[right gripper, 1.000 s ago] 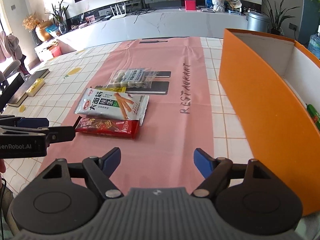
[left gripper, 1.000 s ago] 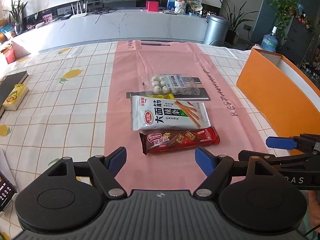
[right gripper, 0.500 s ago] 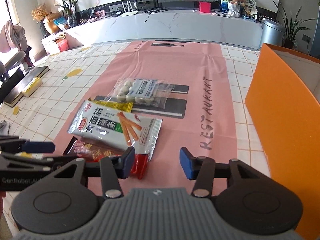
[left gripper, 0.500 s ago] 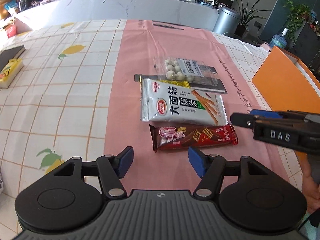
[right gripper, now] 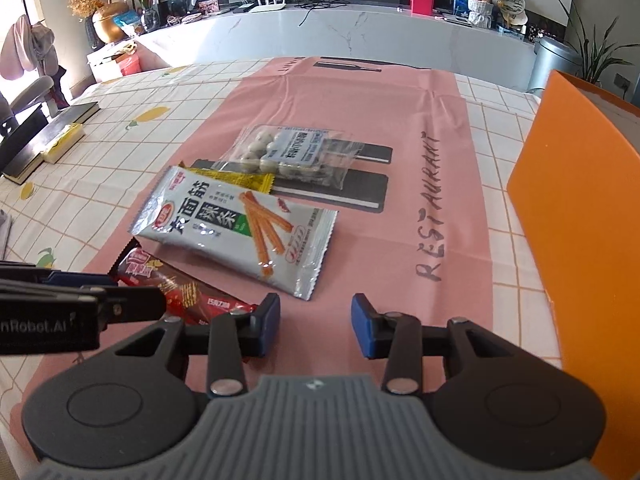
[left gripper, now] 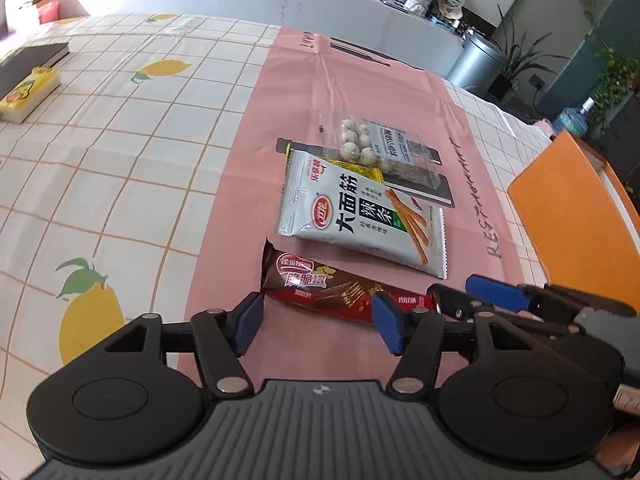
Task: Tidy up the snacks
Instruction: 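Lower left tool toward the brown chocolate bar while right tool approaches the white spicy-strip bag, then grasp the brown chocolate bar with left tool while right tool grasps the white spicy-strip bag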
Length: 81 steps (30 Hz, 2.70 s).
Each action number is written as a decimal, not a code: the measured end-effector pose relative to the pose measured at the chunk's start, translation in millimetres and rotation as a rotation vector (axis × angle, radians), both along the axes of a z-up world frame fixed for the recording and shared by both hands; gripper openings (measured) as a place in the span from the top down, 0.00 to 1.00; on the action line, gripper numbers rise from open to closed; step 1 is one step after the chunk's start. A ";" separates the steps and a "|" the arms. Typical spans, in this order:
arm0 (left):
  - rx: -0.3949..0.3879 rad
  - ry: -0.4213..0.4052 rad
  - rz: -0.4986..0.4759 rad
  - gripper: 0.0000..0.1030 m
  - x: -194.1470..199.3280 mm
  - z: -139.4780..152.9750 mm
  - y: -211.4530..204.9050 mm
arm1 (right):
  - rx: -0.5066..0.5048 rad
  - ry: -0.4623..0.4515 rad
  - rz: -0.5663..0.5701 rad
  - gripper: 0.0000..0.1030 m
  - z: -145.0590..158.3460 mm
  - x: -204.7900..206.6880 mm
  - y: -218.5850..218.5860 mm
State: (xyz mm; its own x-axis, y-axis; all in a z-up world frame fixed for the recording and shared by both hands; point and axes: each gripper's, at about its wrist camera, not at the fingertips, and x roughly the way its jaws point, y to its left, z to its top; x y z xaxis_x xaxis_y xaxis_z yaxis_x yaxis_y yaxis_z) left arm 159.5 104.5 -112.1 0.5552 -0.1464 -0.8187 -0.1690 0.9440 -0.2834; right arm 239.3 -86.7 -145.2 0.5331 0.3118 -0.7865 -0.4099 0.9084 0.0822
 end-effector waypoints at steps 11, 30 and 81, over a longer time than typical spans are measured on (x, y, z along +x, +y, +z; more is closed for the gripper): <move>0.116 -0.015 -0.004 0.26 13.3 0.2 -7.5 | 0.072 0.043 0.143 0.58 2.4 -12.9 15.5; 0.054 0.056 0.023 0.39 5.1 0.3 -2.7 | -0.161 -0.193 0.569 0.08 -7.1 37.2 39.7; 0.243 0.057 -0.037 0.15 4.6 -6.7 -55.1 | -0.088 0.085 0.014 0.37 3.4 -38.5 -26.5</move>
